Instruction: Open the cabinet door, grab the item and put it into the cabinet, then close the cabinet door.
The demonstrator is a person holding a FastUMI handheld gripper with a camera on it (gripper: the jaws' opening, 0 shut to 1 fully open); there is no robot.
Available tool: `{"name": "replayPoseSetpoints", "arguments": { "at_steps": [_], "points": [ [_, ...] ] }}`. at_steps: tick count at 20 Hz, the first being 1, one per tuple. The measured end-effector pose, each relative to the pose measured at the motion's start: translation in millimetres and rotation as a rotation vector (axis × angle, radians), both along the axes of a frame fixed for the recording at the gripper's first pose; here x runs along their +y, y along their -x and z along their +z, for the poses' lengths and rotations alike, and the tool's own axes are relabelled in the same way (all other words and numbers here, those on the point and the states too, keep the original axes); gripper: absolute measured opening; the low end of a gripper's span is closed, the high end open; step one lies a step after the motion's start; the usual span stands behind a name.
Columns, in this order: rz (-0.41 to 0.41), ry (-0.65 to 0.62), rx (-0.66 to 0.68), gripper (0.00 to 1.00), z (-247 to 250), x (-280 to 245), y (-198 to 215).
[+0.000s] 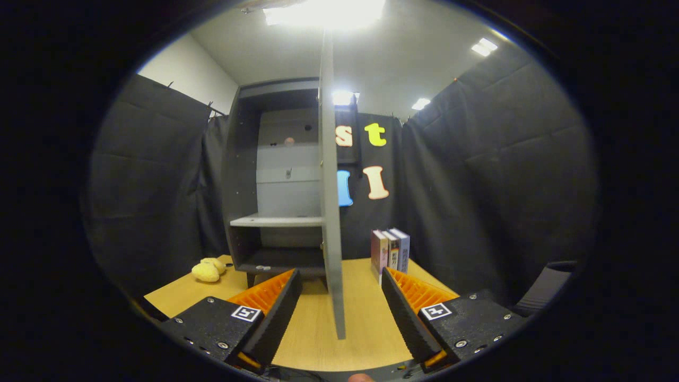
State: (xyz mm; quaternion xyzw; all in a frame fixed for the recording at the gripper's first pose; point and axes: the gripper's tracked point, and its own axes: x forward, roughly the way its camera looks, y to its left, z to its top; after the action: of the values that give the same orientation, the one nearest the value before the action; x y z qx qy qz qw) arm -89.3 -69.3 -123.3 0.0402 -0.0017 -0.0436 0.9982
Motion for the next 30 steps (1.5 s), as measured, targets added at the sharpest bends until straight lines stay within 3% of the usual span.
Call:
{"name": "replayPoseSetpoints", "arguments": {
  "at_steps": [3,6,10,19,23,30],
  "points": [
    [0.028,-0.050,0.045,0.94,-72.5,42.7,1.3],
    [0.074,0.001,0.131,0.94,-160.3,86.2,-9.1],
    [0.155,-0.007,0.230,0.94,-222.6,142.4,-19.3],
    [0.211,-0.053,0.222,0.93,-244.2,196.1,-77.1],
    [0.163,-0.037,0.227,0.48,-244.2,183.9,-78.8],
    [0.149,-0.018,0.241,0.47,-211.3,174.5,-72.1]
  ]
}}
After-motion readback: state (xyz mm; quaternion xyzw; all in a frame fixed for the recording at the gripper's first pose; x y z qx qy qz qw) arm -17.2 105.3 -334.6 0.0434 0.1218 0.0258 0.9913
